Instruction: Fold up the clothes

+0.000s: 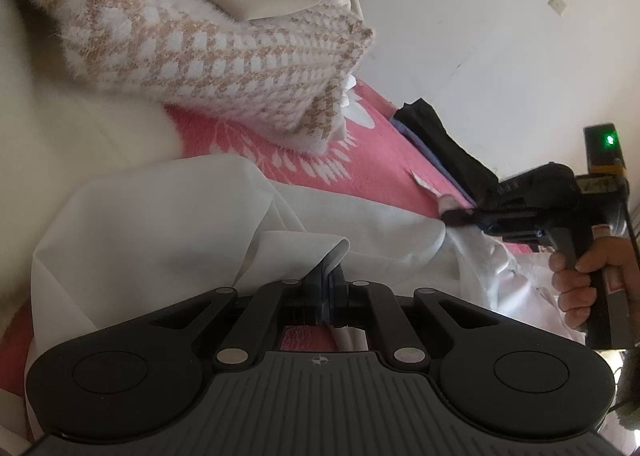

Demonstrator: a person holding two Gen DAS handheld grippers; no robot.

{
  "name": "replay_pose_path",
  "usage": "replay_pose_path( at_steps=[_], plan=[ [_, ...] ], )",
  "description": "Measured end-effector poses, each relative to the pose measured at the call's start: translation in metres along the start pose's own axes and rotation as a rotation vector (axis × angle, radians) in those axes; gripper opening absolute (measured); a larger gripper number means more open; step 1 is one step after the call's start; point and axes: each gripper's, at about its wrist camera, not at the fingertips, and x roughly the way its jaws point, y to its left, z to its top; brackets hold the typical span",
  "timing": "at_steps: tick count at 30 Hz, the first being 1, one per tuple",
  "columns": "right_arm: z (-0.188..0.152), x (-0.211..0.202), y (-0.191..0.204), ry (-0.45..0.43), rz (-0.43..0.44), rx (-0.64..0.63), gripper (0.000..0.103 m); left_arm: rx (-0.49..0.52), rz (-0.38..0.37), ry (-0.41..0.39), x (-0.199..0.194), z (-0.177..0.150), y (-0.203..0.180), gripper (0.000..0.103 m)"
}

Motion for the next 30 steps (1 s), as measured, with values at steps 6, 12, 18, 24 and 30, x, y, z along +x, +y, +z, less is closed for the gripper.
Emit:
replay_pose_path(
  at_steps=[6,12,18,24,30],
  plan=[
    [-0.028,-0.058,-0.06,-0.182,0.102,0.305,0.001,-0.033,-0.022,-0.004,0.001,0.0,0.006,0.006],
    [-0.071,-0.058,-0.129,-0.204,0.145,0.596,0.001,-0.052,-0.038,-0.009,0.002,0.0,0.01,0.006],
    [-0.092,-0.049,-0.168,-0.196,0.204,0.752,0.003,-0.068,-0.053,-0.007,0.002,0.0,0.013,0.006],
    [-0.081,-0.073,-0.168,-0.213,0.005,0.72,0.006,-0.062,-0.05,-0.012,0.002,-0.001,0.012,0.006],
    [-0.047,-0.092,-0.141,-0.259,-0.066,0.49,0.015,-0.056,-0.046,-0.017,0.001,-0.002,0.011,0.006]
  ],
)
